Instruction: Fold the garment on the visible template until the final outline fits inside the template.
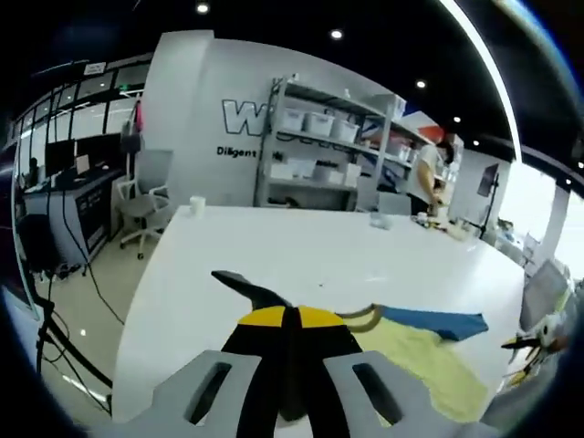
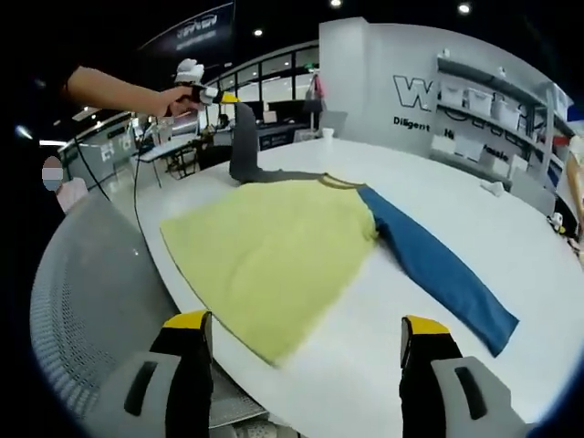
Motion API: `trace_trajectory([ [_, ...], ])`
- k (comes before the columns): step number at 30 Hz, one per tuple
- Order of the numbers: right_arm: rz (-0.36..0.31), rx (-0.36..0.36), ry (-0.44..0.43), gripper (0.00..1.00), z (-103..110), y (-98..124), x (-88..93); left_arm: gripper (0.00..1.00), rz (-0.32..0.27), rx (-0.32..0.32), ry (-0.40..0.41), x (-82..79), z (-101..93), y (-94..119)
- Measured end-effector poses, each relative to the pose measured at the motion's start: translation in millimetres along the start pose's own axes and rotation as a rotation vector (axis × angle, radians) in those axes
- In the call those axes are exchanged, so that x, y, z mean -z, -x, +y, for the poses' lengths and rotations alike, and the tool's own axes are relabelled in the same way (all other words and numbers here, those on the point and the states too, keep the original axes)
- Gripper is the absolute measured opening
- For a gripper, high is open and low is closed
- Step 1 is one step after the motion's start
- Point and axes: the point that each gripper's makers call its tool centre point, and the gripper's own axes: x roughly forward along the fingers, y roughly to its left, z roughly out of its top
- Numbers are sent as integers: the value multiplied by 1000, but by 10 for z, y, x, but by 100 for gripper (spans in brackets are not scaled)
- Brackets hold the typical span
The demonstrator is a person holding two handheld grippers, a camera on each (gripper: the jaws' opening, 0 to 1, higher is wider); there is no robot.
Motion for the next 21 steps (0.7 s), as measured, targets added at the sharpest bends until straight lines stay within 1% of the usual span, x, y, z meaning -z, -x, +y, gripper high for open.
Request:
trace_trajectory([
  [2,6,12,-10,83,-34,3,21,1,-11,15,-1,-57,-91,-38],
  [4,2,15,-16,83,-51,8,37,1,-11,32,5,-99,-180,-84],
  [5,3,16,-17,83,-55,9,44,1,-13,36,2,-109,-200,-92],
  [7,5,17,-16,83,-58,13,54,1,-13,58,-8,-150,-305,-138],
  [9,4,19,-15,83,-63,19,55,1,-15,78,-41,-187,-422,-174],
  [11,4,22,-10,83,-64,30,47,1,-14,106,-49,-211,-549,-208],
  [14,0,22,1,84,-61,37,38,1,-12,131,-69,-233,-699,-269],
  [19,-11,18,6,89,-29,60,7,1,-6,185,-86,-256,-966,-359],
  [21,-13,23,4,89,-27,79,4,1,-7,206,-107,-278,-1074,-396],
])
